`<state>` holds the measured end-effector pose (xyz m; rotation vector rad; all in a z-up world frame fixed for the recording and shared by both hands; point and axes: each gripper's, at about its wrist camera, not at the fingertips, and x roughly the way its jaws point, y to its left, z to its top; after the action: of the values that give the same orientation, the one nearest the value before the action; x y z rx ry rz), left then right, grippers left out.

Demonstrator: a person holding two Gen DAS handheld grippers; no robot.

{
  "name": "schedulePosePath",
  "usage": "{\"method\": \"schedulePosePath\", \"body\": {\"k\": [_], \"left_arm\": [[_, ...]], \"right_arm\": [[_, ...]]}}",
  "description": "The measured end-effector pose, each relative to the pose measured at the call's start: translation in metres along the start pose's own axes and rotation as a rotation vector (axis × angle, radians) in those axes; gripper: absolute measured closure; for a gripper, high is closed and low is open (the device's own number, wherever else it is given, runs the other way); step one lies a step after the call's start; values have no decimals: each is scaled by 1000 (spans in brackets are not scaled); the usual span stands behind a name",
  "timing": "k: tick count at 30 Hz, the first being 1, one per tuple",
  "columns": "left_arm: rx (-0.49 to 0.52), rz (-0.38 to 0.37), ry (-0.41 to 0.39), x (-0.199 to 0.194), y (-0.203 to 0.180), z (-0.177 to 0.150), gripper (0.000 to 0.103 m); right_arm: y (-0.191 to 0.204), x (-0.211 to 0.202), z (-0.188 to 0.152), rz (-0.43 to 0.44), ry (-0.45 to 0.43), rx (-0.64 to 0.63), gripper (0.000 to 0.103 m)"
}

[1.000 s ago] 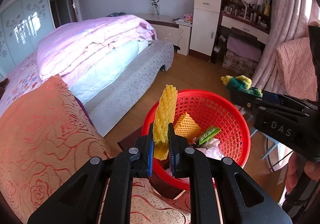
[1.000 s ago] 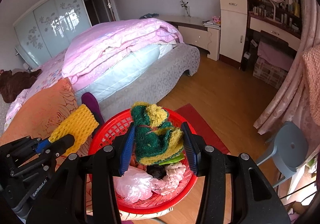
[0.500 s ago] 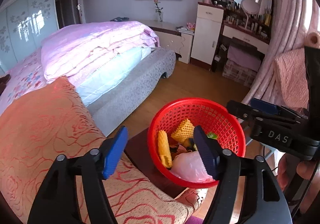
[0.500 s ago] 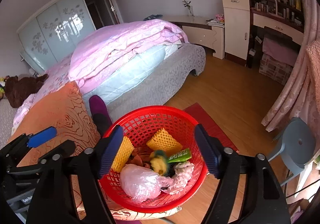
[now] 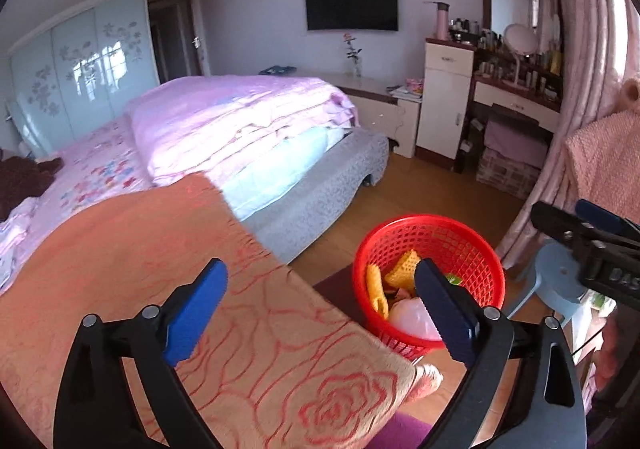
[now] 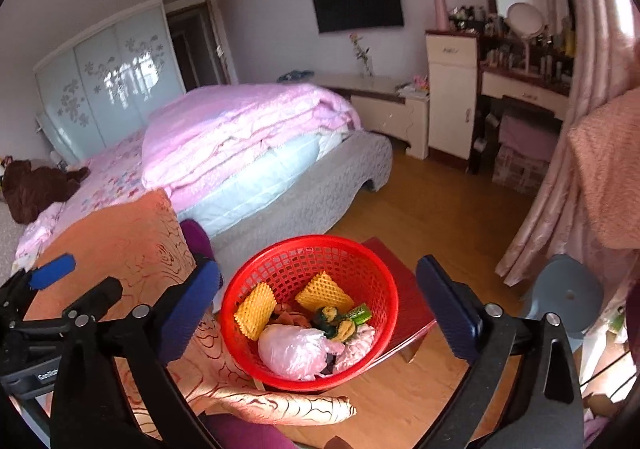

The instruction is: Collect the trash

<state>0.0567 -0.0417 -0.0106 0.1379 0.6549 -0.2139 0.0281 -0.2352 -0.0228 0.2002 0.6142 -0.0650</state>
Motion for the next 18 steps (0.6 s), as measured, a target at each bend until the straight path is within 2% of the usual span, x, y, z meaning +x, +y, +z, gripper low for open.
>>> {"method": "schedulePosePath", "body": {"k": [5,18], "left_arm": [[14,10,-37,-24,-1,-8,10],[-23,52,-67,-44,12,-25,9]], "right_arm": [[11,-24,-6,-6,-47,0,7],[29,-35,-23,-5,-45,-19,7]]}}
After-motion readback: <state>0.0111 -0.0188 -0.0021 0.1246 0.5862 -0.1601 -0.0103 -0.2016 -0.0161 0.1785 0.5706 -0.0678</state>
